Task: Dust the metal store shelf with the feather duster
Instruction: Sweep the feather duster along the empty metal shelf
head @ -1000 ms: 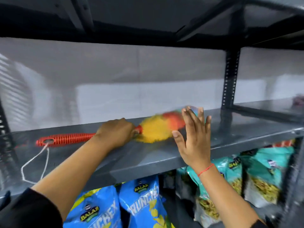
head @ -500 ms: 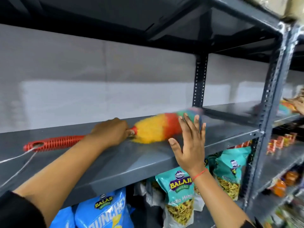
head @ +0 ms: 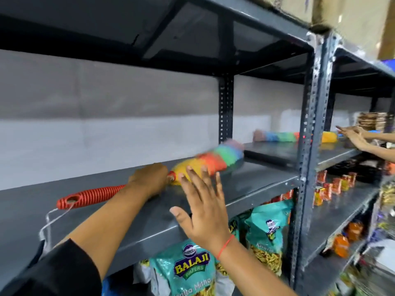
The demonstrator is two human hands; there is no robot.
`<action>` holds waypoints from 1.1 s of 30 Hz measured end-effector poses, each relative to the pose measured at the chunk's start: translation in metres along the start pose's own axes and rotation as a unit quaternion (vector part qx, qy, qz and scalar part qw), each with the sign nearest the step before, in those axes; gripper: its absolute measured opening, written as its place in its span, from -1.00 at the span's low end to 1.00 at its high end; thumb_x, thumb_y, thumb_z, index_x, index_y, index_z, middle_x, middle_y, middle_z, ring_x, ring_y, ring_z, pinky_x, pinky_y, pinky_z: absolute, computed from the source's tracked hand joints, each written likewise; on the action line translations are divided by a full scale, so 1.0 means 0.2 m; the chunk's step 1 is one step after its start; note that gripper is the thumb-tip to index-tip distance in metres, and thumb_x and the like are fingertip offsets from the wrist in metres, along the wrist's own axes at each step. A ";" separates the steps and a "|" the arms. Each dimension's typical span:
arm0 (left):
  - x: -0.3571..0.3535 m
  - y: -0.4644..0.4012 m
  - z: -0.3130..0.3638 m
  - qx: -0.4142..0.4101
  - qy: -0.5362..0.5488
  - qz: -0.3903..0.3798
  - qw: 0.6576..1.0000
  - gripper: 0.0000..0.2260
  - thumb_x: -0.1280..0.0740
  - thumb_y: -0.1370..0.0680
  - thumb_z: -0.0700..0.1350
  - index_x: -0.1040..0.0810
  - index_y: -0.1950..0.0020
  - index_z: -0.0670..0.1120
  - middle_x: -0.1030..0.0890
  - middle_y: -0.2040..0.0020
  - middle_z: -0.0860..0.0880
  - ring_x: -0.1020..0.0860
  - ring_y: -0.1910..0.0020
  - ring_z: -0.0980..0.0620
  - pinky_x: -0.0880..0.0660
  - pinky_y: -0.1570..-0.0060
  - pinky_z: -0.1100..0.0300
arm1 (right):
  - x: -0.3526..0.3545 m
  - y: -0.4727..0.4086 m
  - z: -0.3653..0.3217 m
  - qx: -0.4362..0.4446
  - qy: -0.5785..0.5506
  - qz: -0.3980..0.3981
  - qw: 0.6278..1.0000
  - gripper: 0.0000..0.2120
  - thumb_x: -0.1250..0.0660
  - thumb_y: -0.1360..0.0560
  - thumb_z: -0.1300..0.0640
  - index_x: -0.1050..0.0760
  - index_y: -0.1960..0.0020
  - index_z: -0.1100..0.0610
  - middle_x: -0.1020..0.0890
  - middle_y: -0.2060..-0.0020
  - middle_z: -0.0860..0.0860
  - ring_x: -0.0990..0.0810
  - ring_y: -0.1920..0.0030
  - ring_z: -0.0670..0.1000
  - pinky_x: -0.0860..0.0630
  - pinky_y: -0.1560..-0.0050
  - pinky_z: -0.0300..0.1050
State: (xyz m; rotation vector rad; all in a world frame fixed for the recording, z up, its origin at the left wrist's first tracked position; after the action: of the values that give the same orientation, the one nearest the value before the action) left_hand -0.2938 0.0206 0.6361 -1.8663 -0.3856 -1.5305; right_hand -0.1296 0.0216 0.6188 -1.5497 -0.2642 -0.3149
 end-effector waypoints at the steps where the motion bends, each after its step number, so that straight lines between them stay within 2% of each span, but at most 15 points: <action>1: -0.01 -0.01 0.04 -0.015 0.005 -0.005 1.000 -0.80 -0.18 -0.52 -0.02 -0.45 0.24 -0.08 -0.62 -0.01 -0.15 -0.56 0.02 -0.15 -0.35 0.27 0.12 | 0.00 0.00 0.00 0.002 -0.002 0.005 1.000 -0.45 0.03 -0.56 -0.22 -0.16 -0.42 0.09 -0.23 -0.41 0.06 -0.01 -0.46 0.11 0.10 -0.41 0.21; 3: -0.01 0.00 0.08 -0.039 -0.004 -0.004 0.999 -0.79 -0.19 -0.50 -0.02 -0.40 0.30 -0.08 -0.63 0.08 -0.11 -0.56 0.12 -0.11 -0.34 0.34 0.14 | 0.01 0.01 0.01 -0.002 -0.004 0.016 1.000 -0.44 0.02 -0.56 -0.21 -0.14 -0.43 0.09 -0.20 -0.42 0.08 0.00 -0.46 0.11 0.11 -0.42 0.21; 5: 0.01 0.04 0.06 -0.064 -0.031 0.007 0.997 -0.80 -0.19 -0.51 0.01 -0.46 0.21 -0.09 -0.61 0.12 -0.09 -0.53 0.19 -0.09 -0.33 0.36 0.15 | 0.01 0.01 0.00 -0.002 0.002 0.017 1.000 -0.43 -0.01 -0.55 -0.20 -0.12 -0.43 0.11 -0.19 -0.43 0.10 0.01 -0.46 0.12 0.12 -0.42 0.21; 9: 0.05 0.17 0.02 -0.101 -0.049 0.023 0.993 -0.67 -0.09 -0.56 0.18 -0.55 -0.03 0.02 -0.61 0.01 -0.09 -0.57 0.05 -0.12 -0.44 0.22 0.14 | 0.01 0.01 -0.01 -0.006 0.009 -0.011 1.000 -0.42 -0.10 -0.51 -0.15 -0.07 -0.43 0.09 -0.16 -0.43 0.09 0.04 -0.46 0.10 0.16 -0.42 0.18; 11: 0.11 0.27 0.04 -0.135 -0.052 0.052 0.988 -0.65 -0.07 -0.55 0.21 -0.54 -0.07 0.06 -0.63 -0.01 -0.09 -0.59 0.04 -0.12 -0.52 0.13 0.11 | 0.01 0.00 -0.02 -0.012 0.021 -0.020 1.000 -0.43 -0.10 -0.51 -0.13 -0.07 -0.43 0.08 -0.17 -0.43 0.11 0.06 -0.46 0.09 0.18 -0.42 0.17; 13: 0.16 0.36 0.09 -0.166 -0.051 0.079 0.982 -0.65 -0.05 -0.55 0.21 -0.53 -0.10 0.09 -0.64 -0.02 -0.07 -0.61 0.01 -0.11 -0.52 0.10 0.12 | 0.02 0.00 -0.03 -0.019 0.045 -0.025 0.998 -0.43 -0.10 -0.51 -0.13 -0.07 -0.42 0.08 -0.20 -0.42 0.12 0.05 -0.46 0.11 0.19 -0.42 0.19; 16: 0.20 0.48 0.14 -0.191 -0.033 0.081 0.978 -0.62 -0.01 -0.55 0.23 -0.51 -0.01 0.05 -0.65 0.00 -0.07 -0.61 0.01 -0.12 -0.53 0.12 0.10 | 0.09 0.00 -0.06 -0.027 0.080 -0.008 0.996 -0.44 -0.10 -0.51 -0.14 -0.08 -0.41 0.08 -0.21 -0.41 0.12 0.01 -0.45 0.14 0.15 -0.39 0.29; 21: 0.30 0.70 0.07 -0.187 -0.018 0.118 0.975 -0.50 0.09 -0.45 0.36 -0.48 0.06 0.08 -0.66 0.04 -0.04 -0.62 0.03 -0.13 -0.45 0.25 0.09 | 0.38 0.04 -0.02 -0.110 0.070 0.091 0.987 -0.43 0.13 -0.56 -0.22 -0.06 -0.43 0.11 -0.13 -0.40 0.13 0.05 -0.44 0.07 0.15 -0.41 0.18; 24: 0.34 0.86 0.05 -0.199 0.008 0.125 0.972 -0.31 0.30 -0.26 0.45 -0.48 0.11 0.13 -0.65 0.18 -0.01 -0.63 0.12 -0.09 -0.52 0.28 0.11 | 0.51 0.15 0.04 -0.172 0.066 0.114 0.976 -0.40 0.14 -0.55 -0.24 -0.09 -0.43 0.12 -0.19 -0.40 0.11 0.02 -0.44 0.09 0.06 -0.38 0.28; 26: 0.31 0.95 0.11 -0.223 -0.006 0.103 0.969 -0.27 0.39 -0.20 0.45 -0.43 0.15 0.13 -0.59 0.27 0.02 -0.63 0.16 -0.06 -0.48 0.33 0.12 | 0.53 0.26 0.06 -0.206 0.082 0.109 0.969 -0.38 0.14 -0.55 -0.24 -0.13 -0.40 0.18 -0.27 -0.38 0.19 -0.05 -0.43 0.18 0.01 -0.36 0.34; 27: 0.27 1.00 0.16 -0.235 -0.021 0.084 0.968 -0.31 0.38 -0.23 0.44 -0.40 0.16 0.12 -0.53 0.32 0.04 -0.62 0.16 -0.05 -0.43 0.35 0.13 | 0.53 0.34 0.07 -0.225 0.088 0.106 0.965 -0.37 0.14 -0.54 -0.24 -0.15 -0.39 0.20 -0.30 -0.37 0.23 -0.07 -0.42 0.22 0.01 -0.35 0.34; 29: 0.19 1.04 0.26 -0.249 -0.045 0.053 0.966 -0.43 0.20 -0.38 0.41 -0.44 0.11 0.10 -0.50 0.30 0.04 -0.61 0.09 -0.05 -0.38 0.34 0.13 | 0.53 0.52 0.11 -0.274 0.079 0.103 0.953 -0.39 0.15 -0.55 -0.25 -0.14 -0.39 0.16 -0.30 -0.38 0.19 -0.04 -0.43 0.19 0.08 -0.38 0.25; 31: 0.04 1.04 0.38 -0.268 -0.054 0.011 0.962 -0.54 0.00 -0.48 0.34 -0.49 0.00 0.05 -0.60 0.08 -0.02 -0.60 0.01 -0.11 -0.38 0.26 0.10 | 0.53 0.77 0.14 -0.328 0.079 0.098 0.936 -0.46 0.12 -0.56 -0.21 -0.12 -0.41 0.08 -0.25 -0.39 0.07 0.02 -0.44 0.06 0.10 -0.40 0.18; 33: -0.17 1.04 0.52 -0.288 -0.064 -0.039 0.955 -0.58 -0.11 -0.52 0.26 -0.50 -0.01 -0.06 -0.61 -0.02 -0.09 -0.59 -0.03 -0.15 -0.37 0.24 0.09 | 0.52 1.07 0.18 -0.380 0.095 0.069 0.917 -0.50 0.09 -0.56 -0.17 -0.13 -0.41 0.05 -0.22 -0.39 0.00 0.03 -0.44 0.03 0.07 -0.39 0.20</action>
State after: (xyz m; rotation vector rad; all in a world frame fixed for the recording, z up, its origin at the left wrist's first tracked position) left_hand -0.0974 -0.0551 0.5311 -2.4277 -0.0671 -1.7043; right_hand 0.0465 0.0543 0.4576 -2.2730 0.1504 -0.4887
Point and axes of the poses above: each hand's wrist, its own y-axis away from the middle knuckle, its own x-axis out of the back of the hand, z = x × y, the point moved 10 cm from there along -y, towards the middle knuckle
